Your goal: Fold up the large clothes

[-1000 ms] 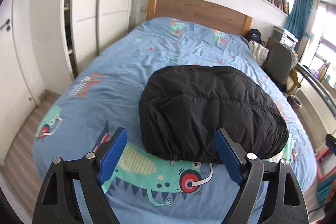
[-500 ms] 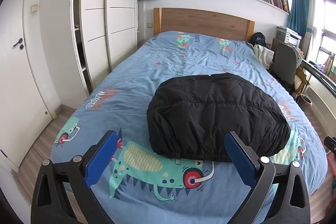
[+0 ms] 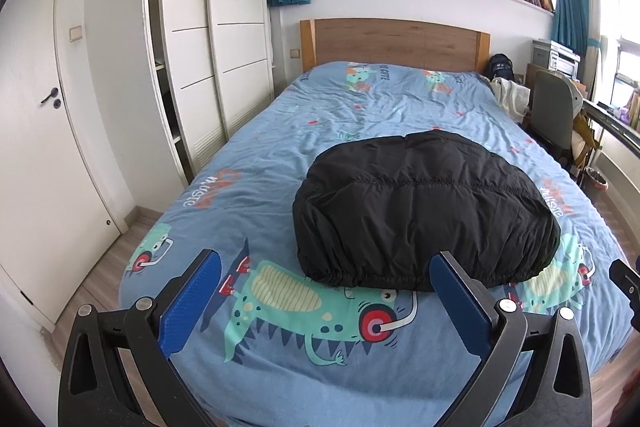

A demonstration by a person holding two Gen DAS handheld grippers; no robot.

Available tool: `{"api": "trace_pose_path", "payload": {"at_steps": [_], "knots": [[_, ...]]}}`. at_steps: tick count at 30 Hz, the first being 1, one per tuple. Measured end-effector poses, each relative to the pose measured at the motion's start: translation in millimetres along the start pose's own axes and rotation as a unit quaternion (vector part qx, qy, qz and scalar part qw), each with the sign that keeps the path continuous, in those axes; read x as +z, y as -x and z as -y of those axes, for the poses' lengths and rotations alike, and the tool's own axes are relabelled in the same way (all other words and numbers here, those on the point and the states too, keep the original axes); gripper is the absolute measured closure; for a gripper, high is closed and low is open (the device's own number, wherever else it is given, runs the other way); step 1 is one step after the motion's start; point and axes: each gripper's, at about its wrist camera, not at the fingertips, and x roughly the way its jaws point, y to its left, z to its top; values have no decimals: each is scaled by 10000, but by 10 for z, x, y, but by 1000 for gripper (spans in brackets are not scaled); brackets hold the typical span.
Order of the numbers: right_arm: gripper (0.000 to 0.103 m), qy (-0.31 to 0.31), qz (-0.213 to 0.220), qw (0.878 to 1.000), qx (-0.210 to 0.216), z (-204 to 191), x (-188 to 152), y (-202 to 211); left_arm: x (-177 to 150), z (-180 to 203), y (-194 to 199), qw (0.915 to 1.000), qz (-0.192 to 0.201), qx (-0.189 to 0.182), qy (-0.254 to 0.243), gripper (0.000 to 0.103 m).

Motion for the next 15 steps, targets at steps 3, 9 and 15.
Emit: {"api": "trace_pose_path", "payload": {"at_steps": [3, 9, 15], "knots": [[10, -11, 47, 10000, 49, -68, -37, 69, -28, 35, 60, 10000, -26, 27, -40, 1], [10, -13, 246, 9997, 10, -125, -43, 221, -76, 99, 171, 9999, 67, 18, -113, 1], [10, -108, 433, 9990, -100, -123, -57, 319, -88, 169, 222, 9996, 175, -106, -211, 1]]}}
